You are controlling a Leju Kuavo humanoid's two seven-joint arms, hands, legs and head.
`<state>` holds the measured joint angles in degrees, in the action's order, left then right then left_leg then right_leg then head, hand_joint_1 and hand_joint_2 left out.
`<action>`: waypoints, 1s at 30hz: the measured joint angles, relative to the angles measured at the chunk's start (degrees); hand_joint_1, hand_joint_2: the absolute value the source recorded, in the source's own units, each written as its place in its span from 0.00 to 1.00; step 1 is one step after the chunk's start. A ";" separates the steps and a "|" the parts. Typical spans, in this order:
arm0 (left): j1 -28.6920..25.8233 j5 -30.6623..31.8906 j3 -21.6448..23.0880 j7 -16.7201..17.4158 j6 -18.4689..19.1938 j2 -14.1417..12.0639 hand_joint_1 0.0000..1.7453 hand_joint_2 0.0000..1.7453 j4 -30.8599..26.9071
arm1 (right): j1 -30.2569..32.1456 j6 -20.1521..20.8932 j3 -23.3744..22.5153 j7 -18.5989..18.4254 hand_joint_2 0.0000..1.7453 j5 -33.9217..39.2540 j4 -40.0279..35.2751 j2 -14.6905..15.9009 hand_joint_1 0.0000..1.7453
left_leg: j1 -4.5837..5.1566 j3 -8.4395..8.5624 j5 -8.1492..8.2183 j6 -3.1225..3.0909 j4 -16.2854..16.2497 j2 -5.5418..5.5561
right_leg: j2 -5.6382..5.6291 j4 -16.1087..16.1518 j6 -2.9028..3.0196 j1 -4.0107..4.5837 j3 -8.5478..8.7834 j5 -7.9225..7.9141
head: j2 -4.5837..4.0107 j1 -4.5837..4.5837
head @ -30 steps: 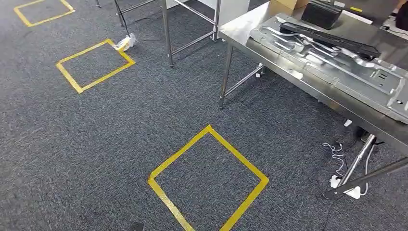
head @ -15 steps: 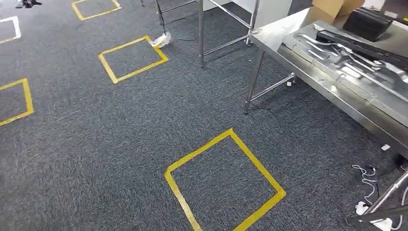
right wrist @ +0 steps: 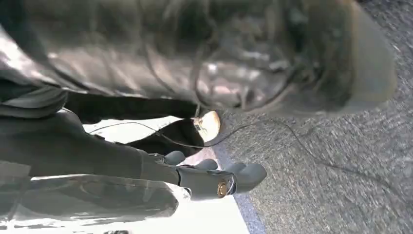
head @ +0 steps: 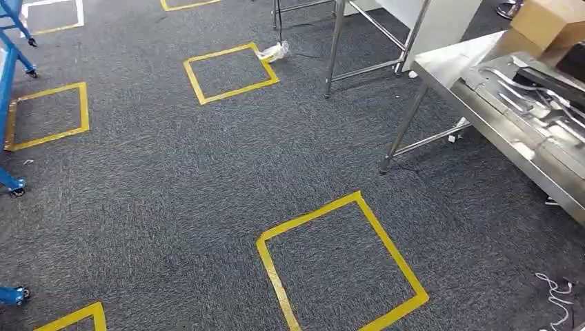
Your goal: Take the parts from the cabinet and place them on the table.
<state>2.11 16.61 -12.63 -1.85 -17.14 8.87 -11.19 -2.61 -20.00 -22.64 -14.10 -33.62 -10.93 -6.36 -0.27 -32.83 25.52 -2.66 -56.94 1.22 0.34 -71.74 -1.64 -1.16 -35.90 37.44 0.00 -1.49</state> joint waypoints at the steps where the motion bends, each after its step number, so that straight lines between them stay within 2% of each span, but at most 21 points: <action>1: -0.02 0.26 0.00 1.01 -0.17 -0.09 0.00 0.00 0.02 | 0.03 0.00 0.00 0.00 0.00 0.18 0.00 -0.04 0.00 | 0.09 -0.10 -0.02 0.00 -0.06 0.68 | -0.11 -2.89 -0.02 0.00 -1.51 0.49 | 0.00 0.00; 3: -0.18 0.68 0.00 2.27 -0.28 -0.31 0.00 0.00 0.02 | 0.11 0.31 0.00 0.02 0.00 0.15 0.02 -0.11 0.00 | 0.12 -0.08 -0.03 0.03 -0.23 2.07 | -0.21 -0.55 0.13 -0.01 -0.63 -2.58 | 0.00 0.00; 4: -0.23 0.79 0.00 2.53 -0.28 -0.42 0.00 0.00 0.02 | 0.13 0.42 0.00 0.04 0.00 0.02 0.02 -0.15 0.00 | 0.11 -0.04 -0.03 0.06 -0.41 2.86 | -0.52 4.10 0.30 -0.04 1.51 -5.46 | 0.00 0.00; 5: -0.21 0.81 -0.02 2.66 -0.28 -0.48 0.00 0.00 0.02 | 0.13 0.46 0.00 0.09 0.00 -0.07 0.02 -0.20 0.00 | 0.10 -0.05 -0.01 0.22 -0.62 3.68 | -1.98 9.55 0.51 -0.16 4.01 -8.25 | 0.00 0.00; 6: -0.18 0.81 -0.02 2.66 -0.26 -0.48 0.00 0.00 0.02 | 0.33 0.48 0.00 0.13 0.00 -0.09 0.04 -0.20 0.00 | -0.04 -0.32 -0.03 0.46 -0.73 4.17 | -5.14 12.79 0.91 -0.26 5.45 -8.26 | 0.00 -0.02; 7: 0.05 0.83 -0.02 2.71 -0.28 -0.52 0.00 0.00 0.02 | 0.38 0.50 0.00 0.13 0.00 -0.09 0.07 -0.24 0.00 | 0.29 -0.71 -0.02 0.93 -1.29 4.83 | -5.32 13.68 0.87 -0.14 5.41 -8.24 | 0.00 -0.07; 10: -0.27 0.87 0.00 2.73 -0.26 -0.59 0.00 0.00 0.02 | -0.15 0.50 0.04 0.17 0.00 -0.31 0.07 -0.39 0.00 | -0.21 -1.13 -0.63 2.11 -0.66 6.49 | -3.49 13.42 1.45 0.29 5.42 -8.44 | 0.00 -0.04; 11: -0.32 0.85 0.00 2.62 -0.26 -0.70 0.00 0.00 0.02 | -0.24 0.50 0.07 0.18 0.00 -0.26 0.07 -0.72 0.00 | -0.02 -1.40 -0.47 2.37 -0.98 6.31 | -2.60 14.26 2.16 -0.48 5.68 -8.91 | 0.00 -0.09; 12: -0.36 0.85 -0.02 2.25 -0.15 -0.77 0.00 0.00 0.02 | -0.12 0.46 0.07 0.17 0.00 -0.09 0.07 -0.79 0.00 | 0.18 -1.98 0.68 2.52 -2.47 2.65 | -1.72 14.63 2.38 -0.22 5.97 -9.04 | 0.00 -0.15; 13: -0.24 0.87 0.00 1.94 0.02 -0.76 0.00 0.00 0.02 | 0.07 0.39 0.07 0.26 0.00 -0.18 0.07 -0.79 0.00 | 0.11 -3.48 2.84 2.76 -5.56 0.74 | -0.86 14.63 2.89 -0.10 5.98 -9.02 | 0.00 -0.35; 15: 0.07 1.05 0.00 1.22 0.20 -0.79 0.00 0.00 0.02 | 0.39 0.37 0.07 0.24 0.00 -0.50 0.07 -0.79 0.00 | -0.23 -7.70 7.20 3.28 -14.52 -0.42 | 0.94 14.59 3.04 0.22 5.91 -8.92 | 0.00 -0.35; 16: 0.07 1.05 0.00 0.94 0.26 -0.79 0.00 0.00 0.02 | 0.37 0.35 0.07 0.15 0.00 -0.53 0.07 -0.79 0.00 | -0.39 -9.37 8.32 3.52 -18.16 -0.55 | 1.78 14.56 3.07 0.30 5.89 -8.86 | 0.00 -0.37; 17: -0.01 1.03 0.00 0.72 0.44 -0.79 0.00 0.00 0.02 | 0.30 0.35 0.07 0.07 0.00 -0.57 0.07 -0.79 0.00 | -0.53 -9.76 7.96 3.68 -19.23 -0.73 | 2.60 14.53 2.99 0.33 5.95 -8.78 | 0.00 -0.37; 18: -0.10 1.03 0.00 0.65 0.48 -0.79 0.00 0.00 0.02 | 0.24 0.35 0.07 0.02 0.00 -0.63 0.07 -0.79 0.00 | -0.60 -8.55 6.33 3.76 -17.05 -0.94 | 3.31 14.51 2.90 0.34 6.06 -8.64 | 0.00 -0.37; 20: -0.09 1.03 0.00 0.59 0.50 -0.83 0.00 0.00 0.02 | 0.14 0.35 0.07 0.02 0.00 -0.68 0.07 -0.85 0.00 | -0.64 -2.83 1.59 3.65 -6.86 -2.38 | 4.62 14.36 2.53 0.30 6.50 -8.23 | 0.00 -0.37; 21: 0.00 1.03 0.00 0.56 0.50 -0.85 0.00 0.00 0.02 | 0.12 0.35 0.07 0.02 0.00 -0.72 0.07 -0.85 0.00 | -0.56 -0.16 0.52 3.42 -2.05 -4.60 | 5.21 14.24 2.21 0.42 6.78 -7.97 | 0.00 -0.35; 22: 0.19 1.03 0.00 0.54 0.55 -0.85 0.00 0.00 0.02 | 0.17 0.33 0.07 0.02 0.00 -0.83 0.07 -0.85 0.00 | 0.10 0.36 1.22 2.96 -1.39 -5.40 | 5.71 14.14 1.76 0.85 6.76 -7.67 | 0.00 -0.35; 26: -0.09 1.03 -0.02 0.50 0.55 -0.96 0.00 0.00 0.02 | -0.58 0.33 0.07 0.02 0.00 -0.83 0.04 -0.85 0.00 | 0.10 -0.06 0.72 1.43 -0.77 -2.76 | 7.36 14.30 0.81 0.74 7.25 -7.52 | 0.00 -0.31; 28: -0.10 1.00 -0.04 0.50 0.55 -0.98 0.00 0.00 0.02 | -0.42 0.31 0.07 0.00 0.00 -0.85 0.04 -0.85 0.00 | -0.24 0.05 0.23 0.68 -0.33 -1.76 | 2.06 10.91 0.35 0.32 5.85 -4.62 | 0.00 -0.22; 29: 0.11 1.05 -0.07 0.32 0.61 -0.96 0.00 0.00 0.02 | -0.17 0.31 0.07 0.02 0.00 -0.85 0.04 -0.85 0.00 | -0.23 -0.14 0.15 0.51 -0.34 -1.15 | 0.45 5.88 0.35 0.32 3.38 -1.83 | 0.00 -0.09; 30: 0.20 1.20 -0.05 0.15 0.72 -0.94 0.00 0.00 0.02 | -0.12 0.29 0.07 0.02 0.00 -0.83 0.07 -0.85 0.00 | -0.13 -0.25 0.14 0.40 -0.35 -0.47 | -0.05 0.86 0.34 0.33 0.85 0.31 | 0.00 -0.13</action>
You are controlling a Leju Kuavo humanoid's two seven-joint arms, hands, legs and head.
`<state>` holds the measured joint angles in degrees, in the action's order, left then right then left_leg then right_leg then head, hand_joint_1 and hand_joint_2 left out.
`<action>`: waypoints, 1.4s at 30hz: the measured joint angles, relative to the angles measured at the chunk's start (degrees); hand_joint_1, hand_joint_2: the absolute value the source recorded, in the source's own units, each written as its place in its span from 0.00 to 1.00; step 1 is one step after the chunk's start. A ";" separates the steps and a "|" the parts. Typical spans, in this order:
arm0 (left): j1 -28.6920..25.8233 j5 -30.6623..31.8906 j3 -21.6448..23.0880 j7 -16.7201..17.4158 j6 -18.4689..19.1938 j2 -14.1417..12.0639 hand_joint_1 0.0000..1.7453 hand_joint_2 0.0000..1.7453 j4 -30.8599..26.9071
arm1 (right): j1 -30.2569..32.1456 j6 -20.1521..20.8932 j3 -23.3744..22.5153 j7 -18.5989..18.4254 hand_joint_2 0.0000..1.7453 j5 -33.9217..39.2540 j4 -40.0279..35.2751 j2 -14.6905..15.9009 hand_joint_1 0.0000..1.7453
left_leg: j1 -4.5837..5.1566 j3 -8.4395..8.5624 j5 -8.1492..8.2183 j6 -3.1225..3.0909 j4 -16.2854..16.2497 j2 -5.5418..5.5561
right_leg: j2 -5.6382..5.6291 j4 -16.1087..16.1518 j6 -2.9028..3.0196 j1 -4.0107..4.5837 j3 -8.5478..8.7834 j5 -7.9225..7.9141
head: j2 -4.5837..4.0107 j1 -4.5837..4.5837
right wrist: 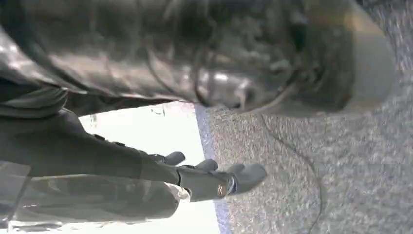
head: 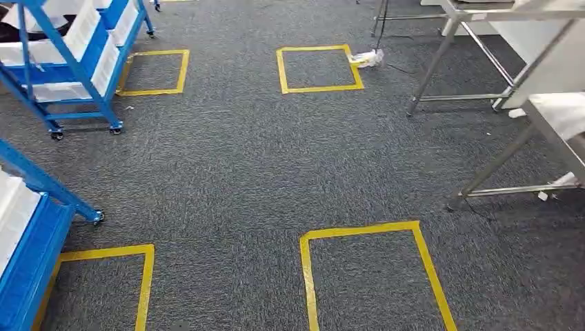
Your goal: Take the parts from the cabinet and place them on the table.
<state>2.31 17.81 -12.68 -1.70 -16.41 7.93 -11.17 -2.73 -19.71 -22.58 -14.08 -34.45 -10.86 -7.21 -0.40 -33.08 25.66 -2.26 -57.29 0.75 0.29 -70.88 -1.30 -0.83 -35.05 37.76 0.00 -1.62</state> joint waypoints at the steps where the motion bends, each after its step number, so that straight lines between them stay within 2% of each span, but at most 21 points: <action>1: 0.00 0.26 0.00 0.00 0.04 0.04 0.00 0.00 0.00 | 0.02 0.00 0.00 0.00 0.00 0.00 0.00 0.00 0.00 | 0.10 -0.06 -0.02 -0.04 -0.05 0.73 | -0.15 -3.73 0.00 0.02 -1.98 0.99 | 0.00 0.02; 3: -0.03 0.46 0.00 0.66 -0.09 0.04 0.00 0.00 0.00 | 0.08 0.00 0.00 0.22 0.00 0.00 0.02 0.02 0.00 | 0.14 0.02 -0.02 -0.03 -0.16 2.19 | -0.21 -4.02 0.13 0.01 -2.65 -0.99 | 0.00 0.02; 5: -0.01 0.66 -0.02 1.22 -0.31 0.02 0.00 0.00 0.00 | 0.09 0.00 0.00 0.35 0.00 -0.04 0.02 0.07 0.00 | 0.11 0.18 0.09 0.14 -0.46 4.07 | -1.03 5.18 0.46 -0.10 1.14 -7.08 | 0.00 0.02; 6: 0.02 0.68 -0.02 1.24 -0.31 0.04 0.00 0.00 0.00 | 0.11 0.00 0.00 0.35 0.00 -0.17 0.02 0.09 0.00 | 0.08 0.20 0.18 0.28 -0.62 4.75 | -2.76 10.04 0.66 -0.20 3.18 -9.46 | 0.00 0.02; 7: 0.12 0.66 -0.02 1.09 -0.31 0.02 0.00 0.00 0.00 | 0.29 -0.02 0.00 0.35 0.00 -0.22 0.07 0.22 0.00 | 0.38 -0.16 0.23 0.63 -0.91 5.20 | -5.61 11.60 0.85 -0.27 3.77 -8.53 | 0.00 0.06; 9: 0.22 0.53 -0.02 0.72 -0.29 0.02 0.00 0.00 0.00 | 0.16 -0.02 0.02 0.35 0.00 -0.31 0.07 0.20 0.00 | 0.05 -0.74 -0.01 1.21 -1.07 6.35 | -4.72 11.99 0.80 -0.10 3.69 -8.69 | 0.00 -0.02; 11: -0.04 0.51 -0.02 0.52 -0.31 0.02 0.00 0.00 0.00 | -0.19 -0.02 0.02 0.35 0.00 -0.31 0.07 0.20 0.00 | 0.04 -0.77 -0.31 2.02 -0.73 7.64 | -3.45 12.39 1.46 -0.21 3.91 -8.93 | 0.00 -0.02; 14: 0.10 0.83 -0.02 1.01 -0.72 0.00 0.00 0.00 0.00 | 0.06 0.02 0.00 0.35 0.00 -0.53 0.07 -0.04 0.00 | 0.24 -3.68 4.05 2.43 -7.02 1.25 | -1.57 13.11 2.52 -0.27 4.26 -9.35 | 0.00 -0.28; 16: 0.27 0.83 -0.02 1.83 -0.85 0.00 0.00 0.00 0.00 | 0.27 -0.11 0.00 0.61 0.00 -0.70 0.07 -0.04 0.00 | 0.01 -7.99 8.10 2.76 -16.35 -0.09 | -0.32 13.06 2.64 0.02 4.14 -9.27 | 0.00 -0.24; 17: 0.22 0.83 -0.02 2.21 -0.85 0.00 0.00 0.00 0.00 | 0.27 -0.13 0.00 0.70 0.00 -0.81 0.07 -0.04 0.00 | -0.11 -9.14 8.52 2.89 -18.96 -0.25 | 0.10 13.04 2.68 0.07 4.13 -9.23 | 0.00 -0.26; 19: 0.02 0.81 -0.02 2.69 -0.85 0.02 0.00 0.00 0.00 | 0.18 -0.13 0.02 0.79 0.00 -1.05 0.07 -0.09 0.00 | -0.27 -7.15 5.49 2.94 -15.38 -0.33 | 0.59 13.00 2.54 0.08 4.28 -9.12 | 0.00 -0.26; 21: 0.10 0.98 -0.02 2.64 -0.85 0.00 0.00 0.00 0.00 | 0.01 -0.13 0.02 0.77 0.00 -1.14 0.07 -0.28 0.00 | -0.28 -1.46 0.76 2.62 -4.93 -0.57 | 0.83 12.88 2.21 0.02 4.63 -8.83 | 0.00 -0.26; 22: 0.13 1.25 -0.02 2.49 -0.85 0.00 0.00 0.00 0.00 | 0.02 -0.18 0.02 0.77 0.00 -1.22 0.07 -0.35 0.00 | -0.22 0.28 1.17 2.42 -1.51 -0.93 | 1.03 12.80 1.91 0.10 4.66 -8.63 | 0.00 -0.24; 27: -0.03 1.62 -0.02 1.83 -0.63 -0.02 0.00 0.00 0.00 | -0.13 -0.24 0.00 0.66 0.00 -1.25 0.07 -0.40 0.00 | -0.12 0.96 0.73 0.76 0.02 -0.62 | 1.08 12.71 0.46 0.16 4.68 -8.25 | 0.00 -0.22; 29: 0.12 1.71 -0.02 1.73 -0.59 -0.02 0.00 0.00 0.00 | -0.03 -0.31 0.00 0.66 0.00 -1.25 0.07 -0.39 0.00 | 0.01 1.14 0.65 0.06 0.28 -0.68 | 0.24 7.62 0.21 0.10 2.37 -4.94 | 0.00 -0.07; 32: 0.10 1.71 -0.02 1.68 -0.55 0.00 0.00 0.00 0.00 | 0.00 -0.31 0.02 0.63 0.00 -1.25 0.09 -0.44 0.00 | 0.33 1.14 0.88 -0.30 0.22 -0.66 | -0.06 -5.11 -0.11 0.05 -4.46 -0.21 | 0.00 -0.07; 34: 0.05 1.71 -0.02 1.68 -0.44 0.00 0.00 0.00 0.00 | 0.04 -0.31 0.02 0.61 0.00 -1.25 0.11 -0.44 0.00 | 0.43 1.51 1.12 -0.27 0.18 -0.33 | -0.06 -2.90 0.07 0.07 -4.09 -3.62 | 0.00 -0.07; 36: 0.08 1.71 -0.02 1.70 -0.35 0.00 0.00 0.00 0.00 | 0.09 -0.31 0.00 0.61 0.00 -1.25 0.11 -0.44 0.00 | 0.44 2.25 1.56 0.02 0.14 0.03 | -0.20 7.55 0.57 0.12 0.65 -9.66 | 0.00 -0.04; 37: 0.02 1.73 -0.02 1.68 -0.28 0.02 0.00 0.00 0.02 | 0.15 -0.31 0.02 0.61 0.00 -1.25 0.11 -0.39 0.00 | 0.38 2.29 1.79 0.16 0.13 0.05 | -0.43 11.59 0.94 0.21 2.27 -10.59 | 0.00 -0.02; 41: 0.15 2.01 0.00 1.31 -0.26 0.13 0.00 0.00 0.02 | -0.02 -0.29 0.02 0.61 0.00 -1.27 0.13 -0.39 0.00 | 0.52 2.28 2.10 1.23 0.18 0.06 | -0.51 12.39 1.62 0.88 2.57 -9.79 | 0.00 -0.09; 42: 0.18 2.04 0.00 1.20 -0.26 0.13 0.00 0.00 0.00 | -0.09 -0.29 0.02 0.61 0.00 -1.29 0.13 -0.42 0.00 | 0.76 2.38 2.43 1.65 0.04 0.03 | -0.50 13.14 2.04 0.28 3.01 -10.07 | 0.00 -0.11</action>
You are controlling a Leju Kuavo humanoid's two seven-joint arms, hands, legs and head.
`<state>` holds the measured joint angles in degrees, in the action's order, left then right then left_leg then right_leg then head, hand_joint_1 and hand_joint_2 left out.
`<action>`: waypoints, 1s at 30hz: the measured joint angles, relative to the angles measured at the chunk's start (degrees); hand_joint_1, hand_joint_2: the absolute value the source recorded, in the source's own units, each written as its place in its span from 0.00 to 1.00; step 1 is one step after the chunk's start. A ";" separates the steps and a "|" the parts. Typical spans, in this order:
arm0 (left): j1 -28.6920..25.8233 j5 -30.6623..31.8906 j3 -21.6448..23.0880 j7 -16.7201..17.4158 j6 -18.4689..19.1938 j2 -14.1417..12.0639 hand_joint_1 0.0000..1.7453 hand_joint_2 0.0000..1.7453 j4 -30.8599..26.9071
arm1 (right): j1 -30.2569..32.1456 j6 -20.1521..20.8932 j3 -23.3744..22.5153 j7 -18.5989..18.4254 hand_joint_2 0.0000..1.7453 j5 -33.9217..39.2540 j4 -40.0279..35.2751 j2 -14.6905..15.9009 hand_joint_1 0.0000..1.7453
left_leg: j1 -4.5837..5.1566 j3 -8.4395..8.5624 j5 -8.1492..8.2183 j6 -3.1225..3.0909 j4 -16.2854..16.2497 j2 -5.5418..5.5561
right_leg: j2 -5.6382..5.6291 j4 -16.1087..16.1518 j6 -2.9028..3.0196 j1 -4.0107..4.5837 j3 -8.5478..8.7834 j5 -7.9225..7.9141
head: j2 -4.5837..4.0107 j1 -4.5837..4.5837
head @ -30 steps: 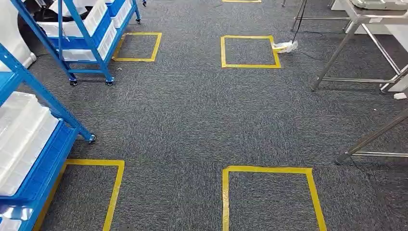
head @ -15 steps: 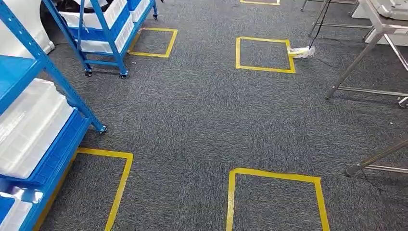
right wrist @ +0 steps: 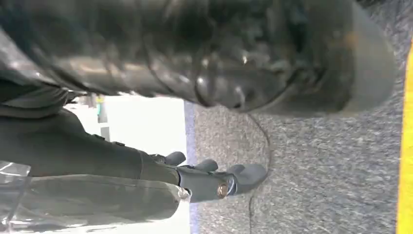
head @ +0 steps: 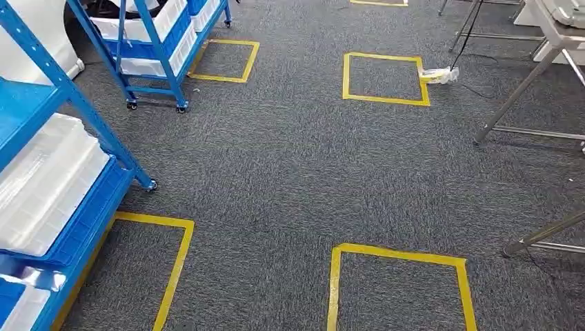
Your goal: Take the parts from the cabinet and place them on the table.
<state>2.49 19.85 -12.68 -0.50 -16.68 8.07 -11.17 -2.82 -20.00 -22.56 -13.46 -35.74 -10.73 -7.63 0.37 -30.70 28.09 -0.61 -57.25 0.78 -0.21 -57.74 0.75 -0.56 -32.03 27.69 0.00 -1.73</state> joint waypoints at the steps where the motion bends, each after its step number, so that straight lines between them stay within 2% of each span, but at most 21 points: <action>1: -0.06 0.02 0.00 -0.11 -0.02 -0.02 0.00 0.00 0.00 | 0.07 0.02 0.00 0.00 0.00 -0.02 0.00 -0.20 0.00 | -0.29 -0.39 0.71 0.24 -1.25 -0.15 | 0.22 0.45 0.19 -0.03 0.51 -0.04 | 0.00 0.07; 4: -0.06 0.20 0.00 -0.26 -0.02 -0.02 0.00 0.00 0.02 | 0.18 0.15 0.00 0.11 0.00 -0.02 0.02 -0.20 0.00 | -0.70 -7.01 6.39 0.95 -13.72 -0.32 | 0.56 0.46 0.97 -0.07 1.01 0.46 | 0.00 -0.07; 5: -0.13 0.31 0.00 -0.26 -0.02 -0.02 0.00 0.00 0.02 | 0.17 0.15 0.00 0.15 0.00 -0.02 0.02 -0.20 0.00 | -0.84 -9.37 7.32 1.16 -17.73 -0.32 | 0.55 0.44 0.96 -0.07 1.20 0.67 | 0.00 -0.04; 6: -0.20 0.46 0.02 -0.26 -0.02 -0.02 0.00 0.00 0.02 | 0.16 0.15 0.00 0.17 0.00 -0.02 0.02 -0.20 0.00 | -1.01 -10.44 6.69 1.34 -18.96 -0.34 | 0.51 0.43 0.89 -0.09 1.49 0.89 | 0.00 -0.06; 7: -0.21 0.50 0.02 -0.26 -0.02 -0.02 0.00 0.00 0.02 | 0.16 0.15 0.00 0.17 0.00 -0.02 0.02 -0.20 0.00 | -1.19 -10.03 4.56 1.46 -17.23 -0.36 | 0.50 0.43 0.79 -0.12 1.98 1.22 | 0.00 -0.07; 9: -0.16 0.57 0.02 -0.26 -0.02 -0.04 0.00 0.00 0.02 | 0.18 0.20 -0.02 0.17 0.00 -0.02 0.02 -0.22 0.00 | -1.38 -5.93 -1.75 1.49 -7.74 -0.54 | 0.49 0.37 0.29 -0.31 3.23 2.14 | 0.00 -0.07; 10: -0.18 0.61 0.02 -0.26 0.00 -0.07 0.00 0.00 0.02 | 0.26 0.24 -0.02 0.17 0.00 -0.04 0.04 -0.33 0.00 | -1.38 -4.07 -3.59 1.28 -3.15 -0.83 | 0.51 0.35 -0.08 -0.33 3.40 2.61 | 0.00 -0.02; 11: -0.11 0.66 0.04 -0.24 0.09 -0.07 0.00 0.00 0.04 | 0.18 0.24 0.00 0.15 0.00 -0.04 0.07 -0.33 0.00 | -0.94 -3.26 -2.32 1.23 -2.12 -0.87 | 0.50 0.11 -0.63 -0.02 3.41 3.04 | 0.00 -0.04; 12: 0.04 0.74 0.07 -0.24 0.11 -0.07 0.00 0.00 0.04 | 0.12 0.26 -0.02 0.17 0.00 -0.11 0.07 -0.33 0.00 | -0.90 -2.80 -1.80 0.58 -1.36 -0.70 | 0.47 0.08 -0.98 -0.09 3.23 3.14 | 0.00 0.00; 14: -0.08 0.79 0.09 -0.24 0.22 -0.09 0.00 0.00 0.04 | 0.04 0.28 0.00 0.15 0.00 -0.13 0.07 -0.33 0.00 | -0.80 -3.06 -1.59 -0.10 -1.17 -0.52 | 0.46 -0.02 -1.63 -0.12 3.78 2.79 | 0.00 0.02; 16: -0.29 0.79 0.09 -0.24 0.22 -0.17 0.00 0.00 0.04 | 0.01 0.28 -0.02 0.13 0.00 -0.13 0.07 -0.33 0.00 | -0.91 -1.65 -1.55 -1.04 -0.32 -0.42 | 0.48 -0.99 -2.17 -0.48 3.83 3.63 | 0.00 0.09; 17: -0.24 0.85 0.11 -0.26 0.26 -0.17 0.00 0.00 0.04 | 0.01 0.28 -0.02 0.13 0.00 -0.11 0.07 -0.33 0.00 | -0.91 -1.22 -1.46 -1.34 -0.16 -0.41 | 0.39 -3.60 -2.26 -0.45 2.63 4.90 | 0.00 0.14; 20: -0.04 0.85 0.13 -0.26 0.42 -0.17 0.00 0.00 0.04 | 0.03 0.31 0.00 0.13 0.00 -0.11 0.07 -0.37 0.00 | -0.53 -0.76 -0.80 -1.97 -0.17 -0.42 | 0.28 -16.05 -2.45 -0.34 -5.37 9.71 | 0.00 0.20; 21: -0.06 0.85 0.13 -0.26 0.42 -0.17 0.00 0.00 0.04 | 0.04 0.33 0.00 0.13 0.00 -0.13 0.07 -0.39 0.00 | -0.36 -0.42 -0.50 -2.02 -0.19 -0.39 | 0.28 -18.13 -2.43 -0.33 -7.27 9.68 | 0.00 0.20; 22: -0.15 0.85 0.11 -0.26 0.42 -0.17 0.00 0.00 0.04 | 0.06 0.33 0.00 0.15 0.00 -0.11 0.07 -0.37 0.00 | -0.23 0.10 -0.11 -2.01 -0.19 -0.31 | 0.28 -17.39 -2.27 -0.26 -7.73 8.14 | 0.00 0.20; 23: -0.23 0.87 0.11 -0.28 0.39 -0.20 0.00 0.00 0.04 | 0.12 0.33 0.00 0.17 0.00 -0.11 0.09 -0.37 0.00 | -0.11 0.80 0.36 -1.99 -0.19 -0.18 | 0.27 -13.97 -1.89 -0.12 -6.91 4.98 | 0.00 0.20; 25: -0.21 0.96 0.11 -0.42 0.41 -0.15 0.00 0.00 0.04 | 0.25 0.33 0.00 0.20 0.00 -0.11 0.09 -0.37 0.00 | -0.02 2.23 1.33 -1.75 -0.15 -0.05 | 0.23 -4.34 -0.79 0.38 -3.56 -1.88 | 0.00 0.20; 26: -0.37 0.94 0.11 -0.46 0.42 -0.11 0.00 0.00 0.11 | 0.43 0.33 -0.02 0.20 0.00 -0.11 0.11 -0.31 0.00 | -0.11 2.17 1.66 -1.54 -0.04 -0.09 | 0.17 -3.05 -0.11 0.88 -2.96 -1.63 | 0.00 0.15; 27: -0.01 0.94 0.11 -0.59 0.41 -0.09 0.00 0.00 0.11 | 0.26 0.35 -0.04 0.22 0.00 -0.11 0.11 -0.31 0.00 | -0.07 2.25 1.81 -1.24 -0.17 0.00 | 0.27 -1.71 0.05 1.25 -3.53 0.38 | 0.00 0.26; 28: 0.19 0.94 0.11 -0.59 0.42 -0.11 0.00 0.00 0.11 | 0.06 0.35 -0.02 0.33 0.00 -0.13 0.11 -0.33 0.00 | -0.11 1.86 2.10 -0.81 0.04 -0.10 | 0.16 -1.65 0.31 1.37 -3.09 -0.81 | 0.00 0.22; 30: 0.02 0.94 0.11 -0.63 0.42 -0.09 0.00 0.00 0.11 | 0.28 0.39 -0.04 0.31 0.00 -0.13 0.13 -0.33 0.00 | 0.05 3.07 1.78 -0.31 -0.49 -0.13 | 0.07 -1.09 0.76 0.95 -2.40 -0.88 | 0.00 0.17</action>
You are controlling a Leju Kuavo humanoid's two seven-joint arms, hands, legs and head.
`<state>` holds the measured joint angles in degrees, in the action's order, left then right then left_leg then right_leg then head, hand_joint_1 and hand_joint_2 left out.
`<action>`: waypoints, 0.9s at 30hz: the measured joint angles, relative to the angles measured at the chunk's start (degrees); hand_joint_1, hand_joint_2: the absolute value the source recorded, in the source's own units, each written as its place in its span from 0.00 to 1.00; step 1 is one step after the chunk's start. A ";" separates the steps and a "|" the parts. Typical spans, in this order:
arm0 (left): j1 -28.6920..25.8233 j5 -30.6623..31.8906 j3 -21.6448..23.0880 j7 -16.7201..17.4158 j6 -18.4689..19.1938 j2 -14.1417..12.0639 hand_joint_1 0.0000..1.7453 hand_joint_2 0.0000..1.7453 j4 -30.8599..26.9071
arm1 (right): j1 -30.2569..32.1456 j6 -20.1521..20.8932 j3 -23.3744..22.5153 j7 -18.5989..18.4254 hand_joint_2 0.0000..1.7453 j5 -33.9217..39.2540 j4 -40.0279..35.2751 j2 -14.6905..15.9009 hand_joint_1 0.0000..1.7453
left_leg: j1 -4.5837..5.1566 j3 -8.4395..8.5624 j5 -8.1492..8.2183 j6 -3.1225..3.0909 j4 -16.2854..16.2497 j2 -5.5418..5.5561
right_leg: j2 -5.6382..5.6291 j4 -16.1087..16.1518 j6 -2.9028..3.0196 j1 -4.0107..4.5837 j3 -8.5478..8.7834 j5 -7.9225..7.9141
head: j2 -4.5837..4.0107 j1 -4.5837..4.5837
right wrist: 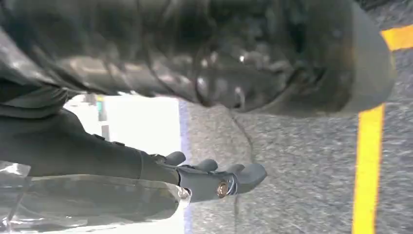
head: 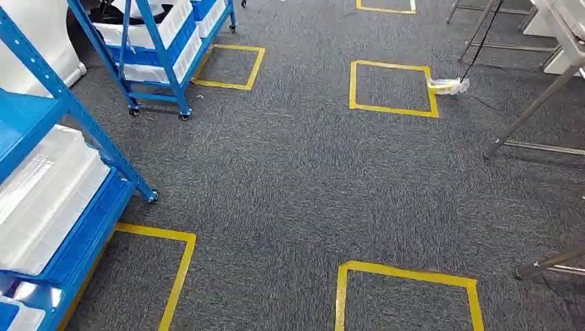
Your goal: Take the parts from the cabinet and place them on the table.
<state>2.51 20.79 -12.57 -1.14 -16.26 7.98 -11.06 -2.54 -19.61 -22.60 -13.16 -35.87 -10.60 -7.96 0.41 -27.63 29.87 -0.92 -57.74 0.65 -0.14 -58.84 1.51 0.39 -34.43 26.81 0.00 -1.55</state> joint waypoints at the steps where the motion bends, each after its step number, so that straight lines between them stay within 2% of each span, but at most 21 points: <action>1: -0.08 0.00 0.00 0.02 0.00 -0.04 0.00 0.00 0.00 | -0.02 0.02 0.00 0.00 0.00 0.00 0.00 -0.28 0.00 | 0.03 -0.26 0.66 0.21 -0.74 -0.10 | 0.04 0.70 0.11 -0.38 1.23 -0.03 | 0.00 0.04; 2: -0.04 0.02 0.00 -0.02 -0.02 -0.04 0.00 0.00 0.00 | 0.06 0.02 0.00 0.00 0.00 0.00 0.02 -0.29 0.00 | -0.03 -0.94 1.12 0.47 -3.14 -0.20 | 0.24 0.95 0.41 -0.40 1.97 0.18 | 0.00 0.03; 3: 0.05 0.04 0.00 -0.02 0.00 -0.04 0.00 0.00 0.00 | 0.01 0.02 0.00 0.00 0.00 0.00 0.02 -0.28 0.00 | -0.11 -2.97 2.34 0.80 -6.73 -0.22 | 0.29 0.98 0.69 -0.44 2.20 0.40 | 0.00 -0.09; 5: 0.07 0.02 0.00 -0.04 0.00 -0.09 0.00 0.00 0.00 | -0.11 0.02 0.00 0.00 0.00 0.00 0.02 -0.28 0.00 | -0.52 -8.31 6.92 1.24 -15.21 -0.25 | 0.30 0.96 0.86 -0.42 2.61 1.09 | 0.00 -0.07; 6: -0.02 0.02 0.00 -0.04 0.00 -0.09 0.00 0.00 0.00 | -0.10 0.02 0.00 0.00 0.00 0.00 0.02 -0.28 0.00 | -0.65 -10.24 7.68 1.43 -17.69 -0.26 | 0.24 0.93 0.82 -0.43 2.97 1.43 | 0.00 -0.06; 7: -0.17 0.02 0.00 -0.02 0.00 -0.09 0.00 0.00 0.00 | -0.09 0.04 0.00 0.00 0.00 0.00 0.02 -0.28 0.00 | -0.79 -10.82 6.55 1.62 -17.37 -0.26 | 0.10 0.92 0.69 -0.47 3.48 1.80 | 0.00 -0.06; 8: -0.23 0.02 0.00 -0.02 0.00 -0.11 0.00 0.00 0.00 | -0.10 0.04 0.00 0.00 0.00 0.00 0.02 -0.31 0.00 | -0.92 -10.21 4.01 1.74 -14.59 -0.27 | 0.07 0.88 0.53 -0.55 4.11 2.24 | 0.00 -0.07; 10: -0.22 0.02 0.00 -0.04 -0.02 -0.15 0.00 0.00 0.00 | 0.01 0.04 0.00 0.00 0.00 0.00 0.04 -0.35 0.00 | -1.05 -6.61 -3.11 1.73 -4.57 -0.38 | 0.14 0.77 0.04 -0.73 5.63 3.32 | 0.00 -0.07; 11: -0.33 0.02 0.00 -0.02 0.00 -0.15 0.00 0.00 0.02 | 0.08 0.04 0.00 0.00 0.00 0.00 0.07 -0.37 0.00 | -0.96 -5.39 -3.78 1.57 -2.16 -0.49 | 0.24 0.82 -0.23 -0.82 5.81 3.80 | 0.00 0.02; 12: -0.29 0.02 0.00 -0.02 0.00 -0.17 0.00 0.00 0.07 | -0.10 0.04 0.00 0.00 0.00 0.00 0.09 -0.37 0.00 | -0.40 -6.19 -0.44 1.50 -1.60 -0.63 | 0.12 0.56 -0.54 -0.72 6.09 3.98 | 0.00 -0.06; 13: -0.04 0.02 0.00 -0.04 0.00 -0.15 0.00 0.00 0.04 | -0.22 0.04 0.00 0.00 0.00 0.00 0.09 -0.37 0.00 | -0.41 -5.72 -1.29 0.67 -1.62 -0.68 | 0.17 0.56 -1.10 -0.62 5.79 4.40 | 0.00 -0.09; 14: -0.12 0.02 0.00 -0.02 0.00 -0.17 0.00 0.00 0.04 | -0.20 0.04 0.00 0.00 0.00 0.00 0.09 -0.37 0.00 | -0.45 -5.85 -2.57 0.11 -1.36 -0.59 | 0.19 0.19 -1.45 -0.61 6.52 4.42 | 0.00 -0.02; 17: -0.41 0.09 0.00 0.04 0.00 -0.24 0.00 0.00 0.04 | -0.22 0.07 0.00 0.00 0.00 -0.09 0.09 -0.37 0.00 | -0.75 -3.90 -2.43 -0.93 -0.58 -0.57 | 0.11 -2.14 -2.09 -0.83 6.07 5.18 | 0.00 0.00; 18: -0.28 0.11 -0.02 0.04 0.00 -0.26 0.00 0.00 0.04 | -0.21 0.09 0.00 0.00 0.00 -0.09 0.09 -0.37 0.00 | -0.74 -3.74 -2.23 -1.25 -0.48 -0.53 | 0.13 -5.05 -2.22 -0.82 4.32 6.32 | 0.00 0.11; 20: -0.14 0.20 0.00 0.04 0.00 -0.26 0.00 0.00 0.04 | -0.21 0.13 0.00 0.00 0.00 -0.09 0.09 -0.39 0.00 | -0.58 -3.49 -1.72 -1.58 -0.50 -0.49 | 0.12 -13.35 -2.60 -0.89 -1.24 9.91 | 0.00 0.11; 21: -0.14 0.26 0.00 0.06 0.00 -0.26 0.00 0.00 0.04 | -0.22 0.13 0.00 0.00 0.00 -0.09 0.09 -0.42 0.00 | -0.50 -3.26 -1.38 -1.60 -0.53 -0.47 | 0.12 -16.31 -2.69 -0.93 -3.59 10.97 | 0.00 0.11; 22: -0.21 0.28 0.00 0.07 0.00 -0.28 0.00 0.00 0.04 | -0.20 0.15 0.00 0.00 0.00 -0.09 0.09 -0.44 0.00 | -0.43 -2.77 -0.95 -1.55 -0.52 -0.42 | 0.12 -17.23 -2.72 -0.97 -5.00 10.50 | 0.00 0.09; 23: -0.29 0.33 -0.02 0.09 0.00 -0.28 0.00 0.00 0.04 | -0.16 0.17 0.00 0.00 0.00 -0.09 0.09 -0.44 0.00 | -0.41 -2.11 -0.49 -1.48 -0.52 -0.30 | 0.13 -15.54 -2.58 -0.99 -4.98 8.54 | 0.00 0.11; 25: -0.29 0.42 0.00 0.04 0.00 -0.28 0.00 0.00 0.04 | 0.09 0.20 0.00 -0.02 0.00 -0.09 0.11 -0.44 0.00 | -0.42 -0.27 0.63 -1.24 -0.49 -0.13 | 0.12 -6.71 -2.18 -0.97 -2.24 1.81 | 0.00 0.13; 26: -0.31 0.44 0.00 0.02 0.00 -0.28 0.00 0.00 0.04 | 0.20 0.20 0.00 -0.02 0.00 -0.09 0.11 -0.44 0.00 | -0.44 -0.11 1.21 -1.07 -0.39 -0.19 | 0.11 -2.60 -1.94 -0.93 -1.41 -0.87 | 0.00 0.15; 27: -0.21 0.44 0.00 0.02 0.00 -0.28 0.00 0.00 0.11 | 0.35 0.33 -0.04 -0.07 0.00 -0.09 0.20 -0.44 0.00 | -0.34 0.60 1.44 -0.80 -0.46 -0.18 | 0.12 -3.26 -1.72 -0.36 -1.86 0.90 | 0.00 0.15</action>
<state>2.30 21.22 -12.57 -1.11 -16.26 7.69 -10.95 -2.19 -19.28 -22.64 -13.22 -35.95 -10.40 -8.39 0.08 -27.03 31.31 -1.72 -58.20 0.47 -0.02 -62.10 -0.21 0.03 -36.29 27.71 0.00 -1.40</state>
